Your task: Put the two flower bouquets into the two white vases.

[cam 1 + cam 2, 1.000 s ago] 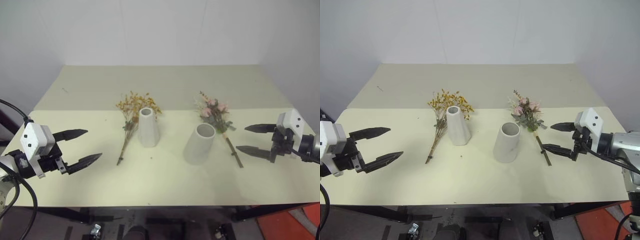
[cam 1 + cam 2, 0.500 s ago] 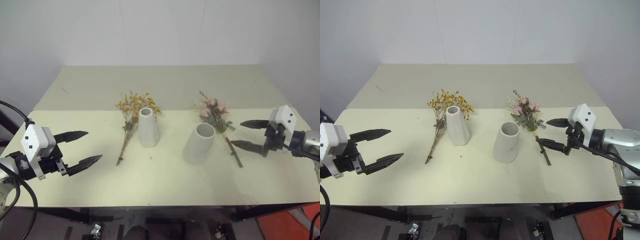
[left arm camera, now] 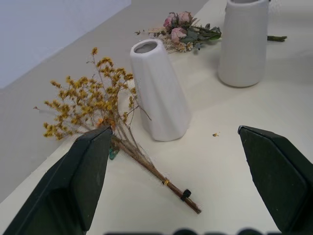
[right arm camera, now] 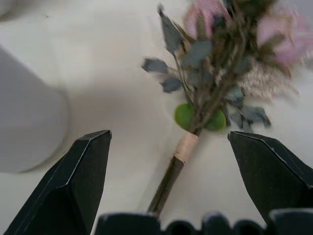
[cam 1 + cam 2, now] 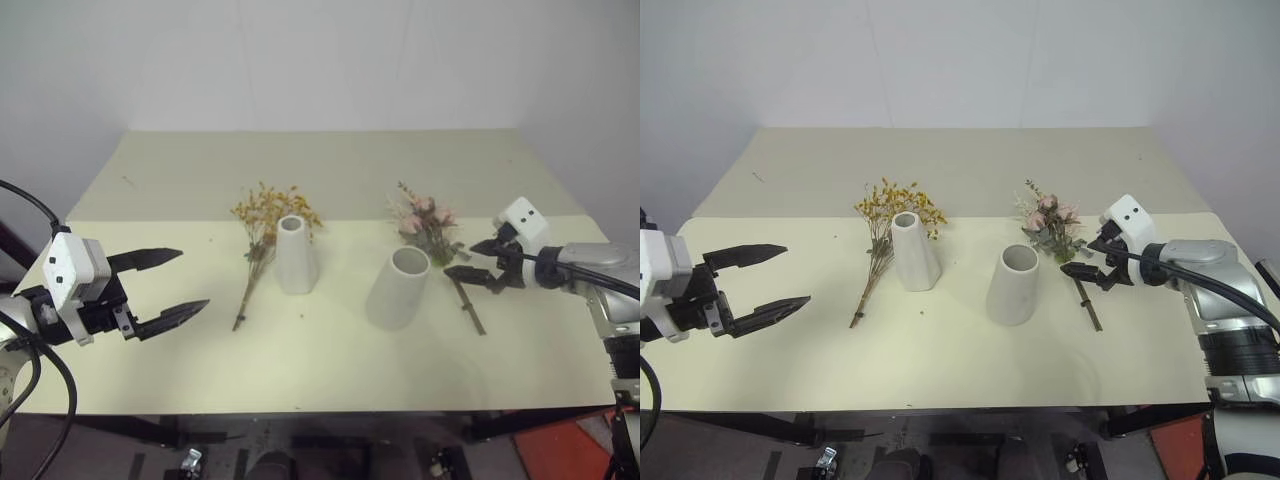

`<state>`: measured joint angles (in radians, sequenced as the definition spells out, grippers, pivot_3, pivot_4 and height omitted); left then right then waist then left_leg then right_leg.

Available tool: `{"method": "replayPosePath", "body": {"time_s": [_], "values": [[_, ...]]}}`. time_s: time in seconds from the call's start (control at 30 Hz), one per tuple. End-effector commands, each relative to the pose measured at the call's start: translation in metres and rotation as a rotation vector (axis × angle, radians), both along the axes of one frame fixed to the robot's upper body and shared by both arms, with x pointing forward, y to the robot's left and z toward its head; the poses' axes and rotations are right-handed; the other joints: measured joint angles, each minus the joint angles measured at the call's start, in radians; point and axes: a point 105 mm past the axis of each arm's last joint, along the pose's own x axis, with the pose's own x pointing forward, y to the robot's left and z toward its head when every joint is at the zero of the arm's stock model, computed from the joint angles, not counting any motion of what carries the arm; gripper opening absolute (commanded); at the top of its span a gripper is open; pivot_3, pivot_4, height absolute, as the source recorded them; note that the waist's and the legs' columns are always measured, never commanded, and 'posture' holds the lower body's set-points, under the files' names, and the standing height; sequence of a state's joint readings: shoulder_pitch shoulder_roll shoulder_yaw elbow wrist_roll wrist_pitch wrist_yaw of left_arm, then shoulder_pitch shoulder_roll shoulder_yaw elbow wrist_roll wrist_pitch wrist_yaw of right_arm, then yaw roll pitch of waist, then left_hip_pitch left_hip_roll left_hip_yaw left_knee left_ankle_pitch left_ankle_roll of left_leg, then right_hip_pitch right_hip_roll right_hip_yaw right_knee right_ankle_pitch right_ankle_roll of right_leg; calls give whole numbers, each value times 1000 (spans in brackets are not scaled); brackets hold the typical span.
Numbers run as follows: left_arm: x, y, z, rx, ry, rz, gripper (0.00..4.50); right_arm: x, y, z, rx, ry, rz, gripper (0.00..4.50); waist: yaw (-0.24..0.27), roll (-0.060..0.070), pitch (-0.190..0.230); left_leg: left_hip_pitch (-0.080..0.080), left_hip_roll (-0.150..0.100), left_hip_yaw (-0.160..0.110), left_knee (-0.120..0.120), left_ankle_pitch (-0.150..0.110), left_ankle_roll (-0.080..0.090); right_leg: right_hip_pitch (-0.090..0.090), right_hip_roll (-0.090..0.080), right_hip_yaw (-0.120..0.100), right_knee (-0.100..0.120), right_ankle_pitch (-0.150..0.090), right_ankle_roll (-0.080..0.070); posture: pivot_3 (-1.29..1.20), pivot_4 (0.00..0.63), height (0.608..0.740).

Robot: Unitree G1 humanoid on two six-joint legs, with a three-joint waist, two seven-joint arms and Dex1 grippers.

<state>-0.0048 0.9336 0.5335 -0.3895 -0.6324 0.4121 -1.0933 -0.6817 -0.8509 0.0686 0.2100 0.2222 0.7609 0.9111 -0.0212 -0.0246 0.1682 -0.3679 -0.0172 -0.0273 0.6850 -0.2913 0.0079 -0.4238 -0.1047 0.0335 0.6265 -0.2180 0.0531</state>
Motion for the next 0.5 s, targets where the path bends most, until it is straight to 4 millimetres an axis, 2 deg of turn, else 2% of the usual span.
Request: {"method": "replayPosePath", "body": {"time_s": [0.03,0.13,0.37,0.5], "values": [[1,-6,10,-12,-43,-51,4500,8,-4,-2,-31,36,-73,4475,0,0,0,0,0,0,0,0,0,0,0,0,0,0,0,0,150,740],[4,-9,17,-33,-59,-84,4500,14,-6,-5,-43,42,-99,4475,1,0,0,-1,0,0,0,0,0,-1,0,0,-1,0,0,0,150,740],[9,-9,21,-16,-68,-101,4500,20,-6,7,-27,-16,-109,4475,1,0,0,-1,0,0,0,0,0,-1,0,0,-1,0,0,0,150,740],[31,9,-2,95,30,110,4500,19,-1,16,-22,-63,-81,4475,0,0,0,-1,0,0,0,0,0,-1,0,0,0,0,0,0,150,740]]}}
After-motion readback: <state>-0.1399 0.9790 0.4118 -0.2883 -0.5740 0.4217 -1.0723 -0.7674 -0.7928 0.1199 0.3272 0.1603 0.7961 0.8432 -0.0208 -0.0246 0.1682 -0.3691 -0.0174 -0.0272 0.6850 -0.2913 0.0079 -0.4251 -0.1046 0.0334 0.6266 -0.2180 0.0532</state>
